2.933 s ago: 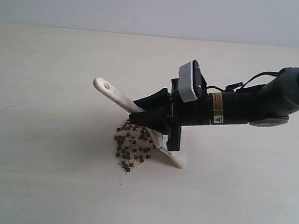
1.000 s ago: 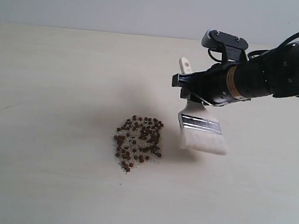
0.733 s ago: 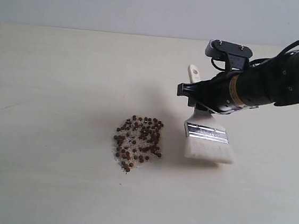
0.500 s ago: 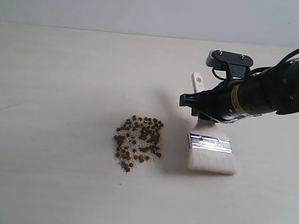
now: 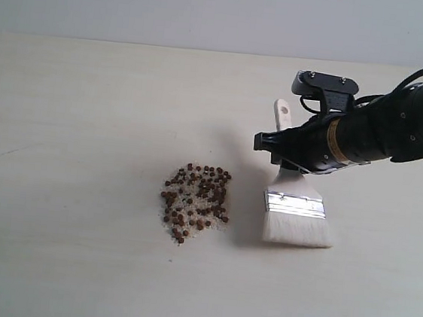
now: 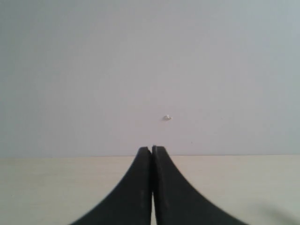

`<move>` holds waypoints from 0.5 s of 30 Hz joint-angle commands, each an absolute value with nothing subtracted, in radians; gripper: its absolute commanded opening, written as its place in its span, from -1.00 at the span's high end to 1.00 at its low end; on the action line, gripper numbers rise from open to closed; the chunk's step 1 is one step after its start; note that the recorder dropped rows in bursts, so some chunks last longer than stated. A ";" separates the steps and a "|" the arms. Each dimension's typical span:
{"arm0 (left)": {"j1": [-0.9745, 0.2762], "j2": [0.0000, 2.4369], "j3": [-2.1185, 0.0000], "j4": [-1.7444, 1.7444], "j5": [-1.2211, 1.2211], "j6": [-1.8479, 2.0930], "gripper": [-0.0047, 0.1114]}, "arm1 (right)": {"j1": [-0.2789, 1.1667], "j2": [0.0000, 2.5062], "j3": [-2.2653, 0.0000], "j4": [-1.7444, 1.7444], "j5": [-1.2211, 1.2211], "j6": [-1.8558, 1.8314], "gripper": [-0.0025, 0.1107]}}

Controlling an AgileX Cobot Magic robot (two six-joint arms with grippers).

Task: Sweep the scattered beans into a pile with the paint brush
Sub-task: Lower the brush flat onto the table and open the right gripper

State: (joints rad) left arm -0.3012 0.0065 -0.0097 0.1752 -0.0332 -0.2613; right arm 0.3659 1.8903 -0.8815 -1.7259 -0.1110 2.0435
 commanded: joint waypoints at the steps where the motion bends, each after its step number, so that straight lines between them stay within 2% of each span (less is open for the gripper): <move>1: -0.299 0.000 -0.016 0.170 -0.041 -0.258 0.92 | 0.367 1.889 -0.875 -1.734 -0.104 2.048 0.96; 8: -0.299 0.000 -0.016 0.170 -0.041 -0.258 0.92 | 0.367 1.889 -0.875 -1.734 -0.120 2.053 0.94; 11: -0.299 0.000 -0.016 0.170 -0.041 -0.258 0.92 | 0.367 1.889 -0.875 -1.734 -0.120 2.053 0.82; 15: -0.299 0.000 -0.016 0.170 -0.041 -0.258 0.92 | 0.367 1.889 -0.875 -1.734 -0.120 2.053 0.57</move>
